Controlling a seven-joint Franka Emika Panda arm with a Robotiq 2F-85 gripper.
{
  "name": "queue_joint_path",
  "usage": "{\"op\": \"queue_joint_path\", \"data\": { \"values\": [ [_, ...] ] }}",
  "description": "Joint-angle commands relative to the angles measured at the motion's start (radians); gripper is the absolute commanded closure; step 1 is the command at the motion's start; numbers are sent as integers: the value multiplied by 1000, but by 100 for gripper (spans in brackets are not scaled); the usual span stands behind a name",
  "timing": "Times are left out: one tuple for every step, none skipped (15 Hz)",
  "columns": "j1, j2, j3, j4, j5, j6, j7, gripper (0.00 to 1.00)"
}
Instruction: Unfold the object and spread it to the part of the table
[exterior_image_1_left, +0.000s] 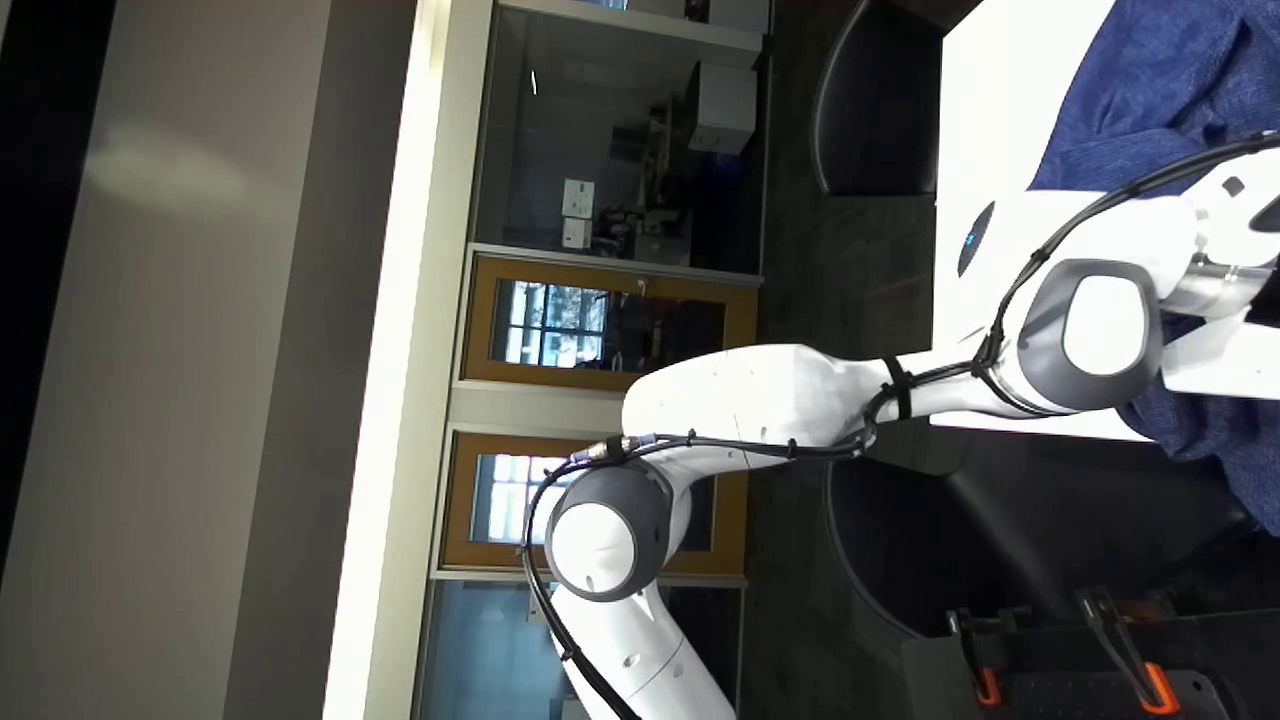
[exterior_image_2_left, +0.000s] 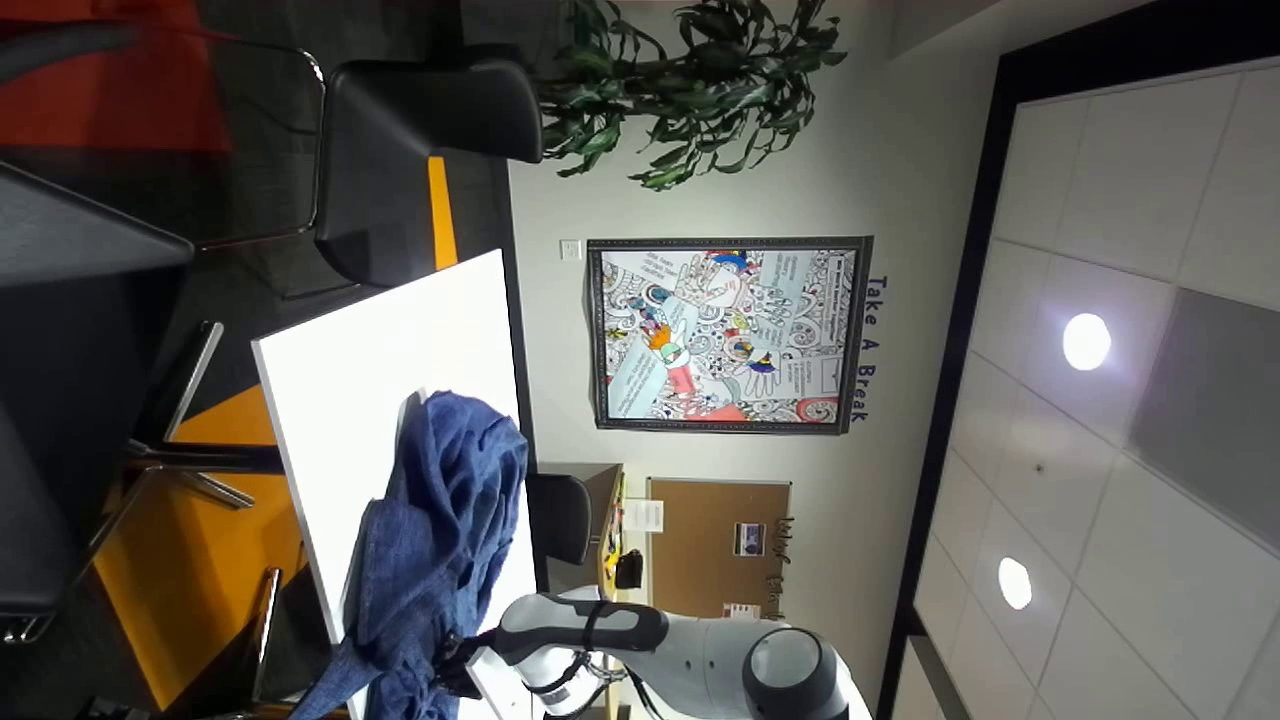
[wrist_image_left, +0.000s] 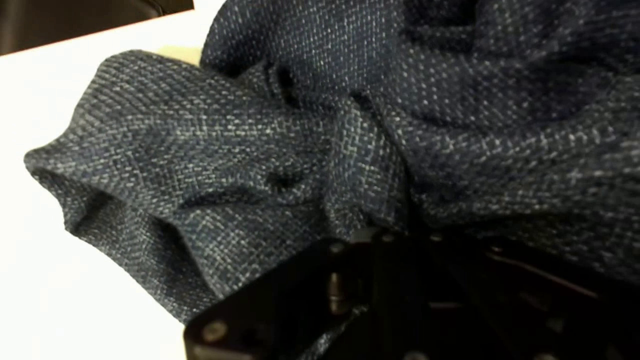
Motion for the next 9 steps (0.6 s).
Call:
{"op": "queue_joint_path", "data": {
  "values": [
    [-17,-45,22,-15,4,-12,-8,64],
    [-9,-2,3,8,-7,-4,7,57],
    [-10,-3,3,9,-7,-4,6,74],
    [-10,-3,2,9,-7,-4,6,67],
    [-11,-3,1,9,-7,-4,6,59],
    [-12,-3,1,9,-7,-4,6,57],
    [-12,-3,1,9,-7,-4,6,57],
    [-12,-3,1,9,-7,-4,6,57],
    [-12,-3,1,9,-7,-4,6,57]
  ]
}}
